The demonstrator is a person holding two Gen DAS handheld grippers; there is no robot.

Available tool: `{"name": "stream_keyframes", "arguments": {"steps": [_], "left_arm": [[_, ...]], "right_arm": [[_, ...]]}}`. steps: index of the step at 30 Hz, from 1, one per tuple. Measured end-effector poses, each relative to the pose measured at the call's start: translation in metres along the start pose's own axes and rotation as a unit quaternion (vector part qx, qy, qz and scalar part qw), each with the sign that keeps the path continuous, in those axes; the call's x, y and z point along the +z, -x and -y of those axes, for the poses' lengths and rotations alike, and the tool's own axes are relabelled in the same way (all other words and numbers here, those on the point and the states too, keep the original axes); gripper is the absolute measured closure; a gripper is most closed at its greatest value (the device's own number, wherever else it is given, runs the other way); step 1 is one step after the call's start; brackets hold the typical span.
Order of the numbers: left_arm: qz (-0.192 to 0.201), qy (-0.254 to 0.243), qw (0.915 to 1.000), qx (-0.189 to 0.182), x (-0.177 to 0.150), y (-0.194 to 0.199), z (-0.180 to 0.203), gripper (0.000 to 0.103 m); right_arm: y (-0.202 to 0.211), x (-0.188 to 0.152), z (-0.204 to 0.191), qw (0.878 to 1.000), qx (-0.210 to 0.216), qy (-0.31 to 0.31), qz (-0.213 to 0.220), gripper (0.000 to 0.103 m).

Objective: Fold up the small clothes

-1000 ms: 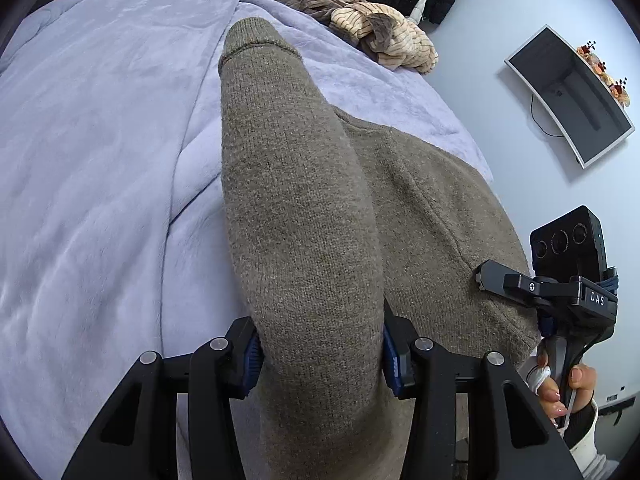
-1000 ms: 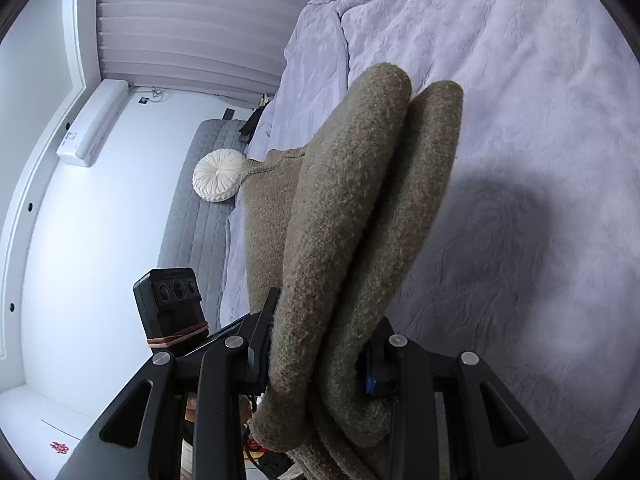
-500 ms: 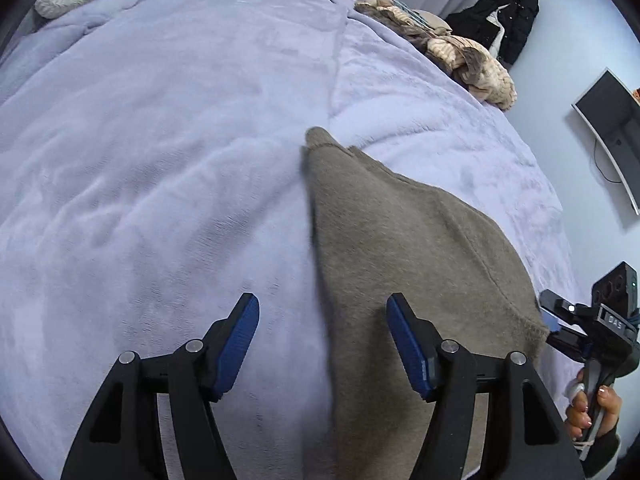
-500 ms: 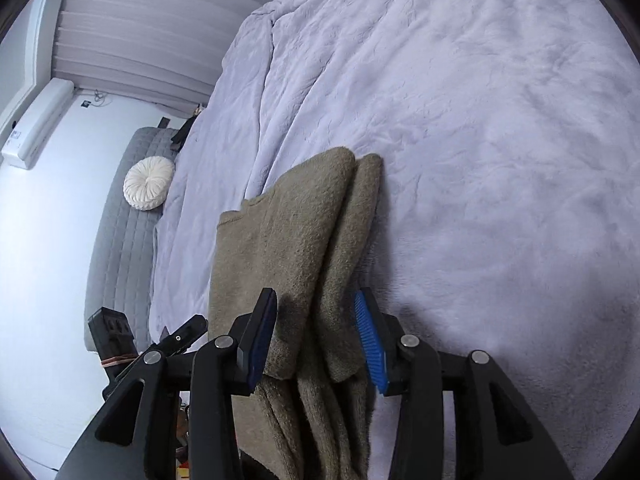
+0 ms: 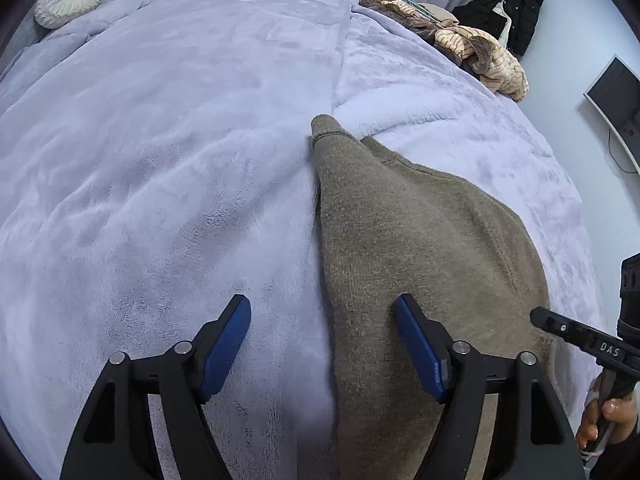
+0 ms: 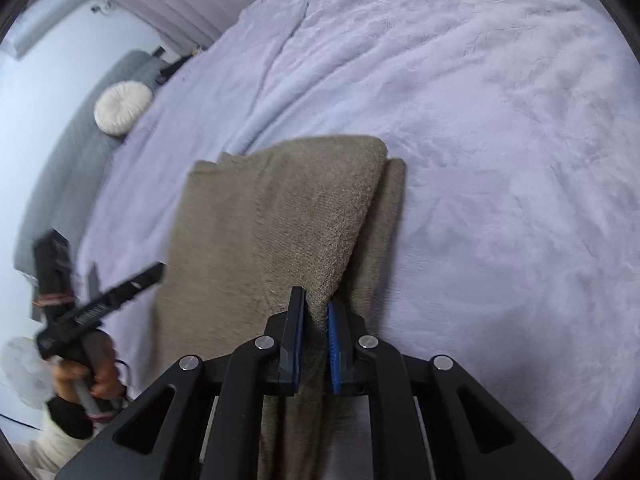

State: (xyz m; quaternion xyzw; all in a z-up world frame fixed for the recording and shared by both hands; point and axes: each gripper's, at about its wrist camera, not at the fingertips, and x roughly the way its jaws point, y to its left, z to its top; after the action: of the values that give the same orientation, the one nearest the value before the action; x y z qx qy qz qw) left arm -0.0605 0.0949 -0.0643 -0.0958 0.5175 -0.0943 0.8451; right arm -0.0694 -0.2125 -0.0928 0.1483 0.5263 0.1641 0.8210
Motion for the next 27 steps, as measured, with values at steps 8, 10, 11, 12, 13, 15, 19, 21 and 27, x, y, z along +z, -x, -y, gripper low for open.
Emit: {"name": "stream_keyframes", "arguments": {"steps": [8,10,11,12,13,15,19,21,27], "left_arm": [[0.012,-0.037,0.9986,0.037,-0.006,0.004,0.011,0.026],[0.014,-0.039,0.9982,0.043,-0.006,0.006,0.012,0.026],[0.016,-0.039,0.9981,0.045,-0.007,0.006,0.012,0.026],[0.019,-0.037,0.998,0.047,-0.008,0.007,0.011,0.026],[0.02,-0.035,0.9981,0.046,-0.009,0.007,0.011,0.026],[0.021,-0.03,0.9984,0.044,-0.01,0.007,0.009,0.026],[0.022,-0.027,0.9985,0.043,-0.011,0.008,0.008,0.026],[0.022,-0.026,0.9984,0.045,-0.012,0.009,0.008,0.026],[0.02,-0.027,0.9984,0.045,-0.016,0.017,0.008,0.026]], "right_arm": [[-0.004,-0.015,0.02,0.999,0.01,-0.04,0.006,0.092],[0.006,-0.014,0.016,0.999,-0.011,-0.027,0.014,0.092],[0.01,-0.012,0.01,0.999,-0.019,-0.023,0.02,0.091],[0.015,-0.013,0.005,0.999,-0.024,-0.021,0.026,0.091],[0.021,-0.015,0.004,0.999,-0.024,-0.02,0.033,0.091],[0.034,-0.019,-0.002,0.998,-0.016,-0.019,0.049,0.091],[0.05,-0.021,-0.025,0.997,-0.006,0.006,0.073,0.088],[0.047,-0.021,-0.04,0.997,-0.008,0.029,0.071,0.088],[0.006,-0.028,-0.047,0.997,-0.052,0.058,0.017,0.089]]}}
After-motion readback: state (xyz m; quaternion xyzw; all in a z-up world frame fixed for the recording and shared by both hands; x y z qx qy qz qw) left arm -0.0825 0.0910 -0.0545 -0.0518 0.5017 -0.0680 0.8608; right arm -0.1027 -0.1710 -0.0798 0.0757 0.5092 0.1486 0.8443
